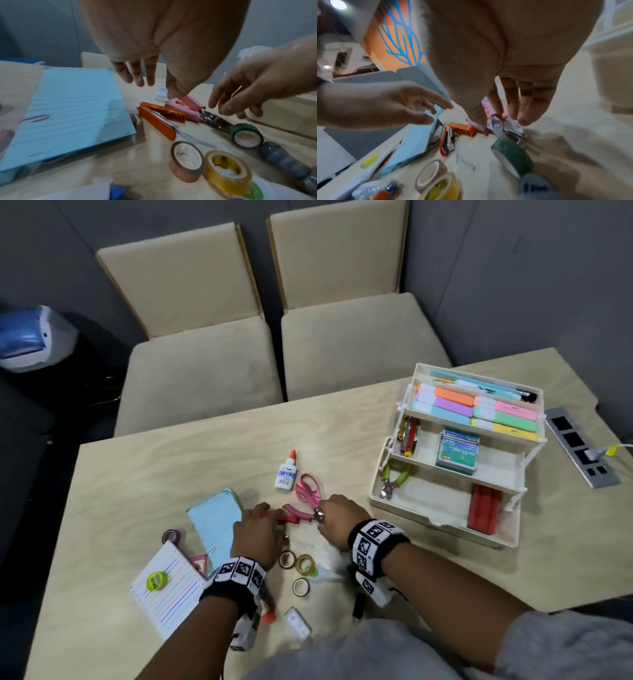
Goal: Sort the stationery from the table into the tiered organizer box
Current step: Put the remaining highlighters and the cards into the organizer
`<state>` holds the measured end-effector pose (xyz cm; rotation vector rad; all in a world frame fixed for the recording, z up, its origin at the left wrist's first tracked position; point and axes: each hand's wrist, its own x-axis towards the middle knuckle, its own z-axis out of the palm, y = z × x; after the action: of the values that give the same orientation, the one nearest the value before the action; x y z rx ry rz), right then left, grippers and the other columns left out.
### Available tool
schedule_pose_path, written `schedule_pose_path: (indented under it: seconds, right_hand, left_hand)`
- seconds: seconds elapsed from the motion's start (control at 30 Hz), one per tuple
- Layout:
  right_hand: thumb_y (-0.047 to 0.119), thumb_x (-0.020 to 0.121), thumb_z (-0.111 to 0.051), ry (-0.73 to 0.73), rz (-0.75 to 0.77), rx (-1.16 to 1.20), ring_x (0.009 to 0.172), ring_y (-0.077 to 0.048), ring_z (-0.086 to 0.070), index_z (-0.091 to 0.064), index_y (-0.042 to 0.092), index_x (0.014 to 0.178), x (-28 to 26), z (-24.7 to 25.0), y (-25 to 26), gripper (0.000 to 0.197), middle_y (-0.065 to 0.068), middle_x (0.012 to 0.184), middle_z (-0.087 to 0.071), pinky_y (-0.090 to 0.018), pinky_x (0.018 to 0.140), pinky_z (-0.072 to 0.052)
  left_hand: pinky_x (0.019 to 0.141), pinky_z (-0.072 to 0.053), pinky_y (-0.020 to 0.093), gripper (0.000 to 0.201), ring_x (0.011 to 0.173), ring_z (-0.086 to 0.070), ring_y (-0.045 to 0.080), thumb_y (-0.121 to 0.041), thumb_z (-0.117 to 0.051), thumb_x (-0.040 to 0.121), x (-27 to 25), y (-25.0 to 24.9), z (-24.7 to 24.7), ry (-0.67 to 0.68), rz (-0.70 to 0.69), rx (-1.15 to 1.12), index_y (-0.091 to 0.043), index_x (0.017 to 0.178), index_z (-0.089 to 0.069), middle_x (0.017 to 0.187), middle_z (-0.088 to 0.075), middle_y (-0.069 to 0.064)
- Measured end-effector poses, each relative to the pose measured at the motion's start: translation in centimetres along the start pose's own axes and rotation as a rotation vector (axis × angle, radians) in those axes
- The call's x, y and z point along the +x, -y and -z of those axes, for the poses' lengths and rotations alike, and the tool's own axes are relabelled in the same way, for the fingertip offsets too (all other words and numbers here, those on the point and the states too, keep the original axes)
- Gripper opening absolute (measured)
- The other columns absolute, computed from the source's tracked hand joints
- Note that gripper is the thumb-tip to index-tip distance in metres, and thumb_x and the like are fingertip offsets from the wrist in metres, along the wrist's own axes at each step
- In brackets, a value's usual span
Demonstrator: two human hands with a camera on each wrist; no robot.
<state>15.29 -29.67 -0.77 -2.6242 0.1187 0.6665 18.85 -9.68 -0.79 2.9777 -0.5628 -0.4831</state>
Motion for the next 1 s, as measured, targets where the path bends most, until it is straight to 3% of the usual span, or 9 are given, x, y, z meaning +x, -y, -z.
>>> schedule_pose_path:
  seconds: [0.17, 0.33, 0.47, 0.53, 0.6, 0.67, 0.73, 0.87, 1.0]
  right_hand:
    - [0.021, 0.096, -0.049, -0.020, -0.120, -0.104, 0.103, -0.037, -0.063, -0.056, 0.013, 0.123, 1.0, -2.0, 1.0, 0.029, -0.015, 0.115, -0.060, -0.042, 0.085, -0.053]
    - [0.028, 0.094, -0.054, -0.053, -0.219, -0.044, 0.102, -0.035, -0.063, -0.054, 0.016, 0.123, 0.7, -3.4, 1.7, 0.032, -0.012, 0.113, -0.061, -0.040, 0.079, -0.052]
    - [0.031, 0.088, -0.064, -0.095, -0.264, 0.110, 0.094, -0.032, -0.065, -0.056, 0.018, 0.112, 0.0, -3.3, 2.0, 0.028, -0.010, 0.106, -0.064, -0.035, 0.076, -0.054]
    - [0.029, 0.087, -0.070, -0.129, -0.261, 0.250, 0.082, -0.028, -0.066, -0.056, 0.021, 0.096, -0.5, -3.1, 2.0, 0.019, -0.008, 0.096, -0.068, -0.036, 0.072, -0.057]
    - [0.024, 0.086, -0.074, -0.199, -0.285, 0.431, 0.070, -0.025, -0.067, -0.056, 0.022, 0.084, -1.0, -2.9, 2.2, 0.019, -0.005, 0.084, -0.069, -0.035, 0.061, -0.058]
    - [0.018, 0.088, -0.074, -0.281, -0.330, 0.572, 0.060, -0.027, -0.065, -0.056, 0.021, 0.078, -1.8, -2.4, 2.3, 0.021, -0.005, 0.076, -0.067, -0.030, 0.048, -0.052]
    - [0.020, 0.086, -0.076, -0.352, -0.341, 0.633, 0.059, -0.028, -0.064, -0.056, 0.020, 0.074, -2.5, -2.0, 2.0, 0.023, -0.003, 0.070, -0.065, -0.029, 0.048, -0.049]
    - [0.021, 0.084, -0.079, -0.464, -0.372, 0.869, 0.057, -0.017, -0.061, -0.061, 0.017, 0.076, -5.3, -1.6, 0.8, 0.020, -0.009, 0.072, -0.070, -0.033, 0.052, -0.050]
    - [0.009, 0.091, -0.071, -0.446, -0.384, 1.135, 0.055, -0.013, -0.062, -0.061, -0.004, 0.094, -8.2, -0.5, -1.1, 0.017, -0.017, 0.076, -0.072, -0.024, 0.053, -0.050]
  left_hand:
    - [0.089, -0.042, 0.053, 0.061, 0.119, -0.042, 0.040, -0.025, -0.071, 0.075, -0.2, 4.5, 1.7, -0.193, 0.135, -0.040, -0.029, 0.134, -0.054, 0.139, -0.045, 0.013]
    - [0.102, -0.034, 0.054, 0.098, 0.136, -0.026, 0.037, -0.041, -0.076, 0.075, 1.5, 10.4, 2.8, -0.043, 0.335, -0.062, -0.042, 0.151, -0.014, 0.152, -0.026, 0.010]
    - [0.094, -0.045, 0.052, 0.110, 0.121, -0.047, 0.034, -0.041, -0.079, 0.073, 3.0, 12.2, 2.4, 0.088, 0.256, -0.040, -0.041, 0.151, -0.002, 0.134, -0.049, 0.008]
    - [0.089, -0.048, 0.048, 0.109, 0.112, -0.053, 0.033, -0.037, -0.079, 0.073, 3.9, 12.7, 2.1, 0.113, 0.232, -0.054, -0.040, 0.152, -0.003, 0.124, -0.053, 0.009]
    - [0.089, -0.049, 0.046, 0.101, 0.111, -0.054, 0.033, -0.036, -0.079, 0.073, 4.6, 13.0, 2.2, 0.136, 0.231, -0.050, -0.038, 0.152, -0.015, 0.123, -0.050, 0.010]
    - [0.090, -0.049, 0.044, 0.080, 0.111, -0.055, 0.032, -0.037, -0.079, 0.073, 5.0, 13.1, 2.5, 0.174, 0.223, -0.017, -0.032, 0.143, -0.040, 0.121, -0.047, 0.009]
    - [0.087, -0.049, 0.043, 0.061, 0.106, -0.057, 0.031, -0.038, -0.078, 0.073, 5.0, 13.0, 2.8, 0.185, 0.224, 0.006, -0.029, 0.128, -0.055, 0.116, -0.046, 0.008]
    - [0.083, -0.050, 0.042, 0.037, 0.104, -0.057, 0.031, -0.035, -0.075, 0.077, 5.2, 13.1, 3.3, 0.100, 0.184, -0.020, -0.029, 0.112, -0.065, 0.111, -0.054, 0.006]
    - [0.075, -0.055, 0.038, 0.011, 0.088, -0.063, 0.028, -0.029, -0.069, 0.081, 5.0, 12.8, 4.6, 0.113, 0.087, -0.107, -0.029, 0.090, -0.062, 0.087, -0.066, 0.001]
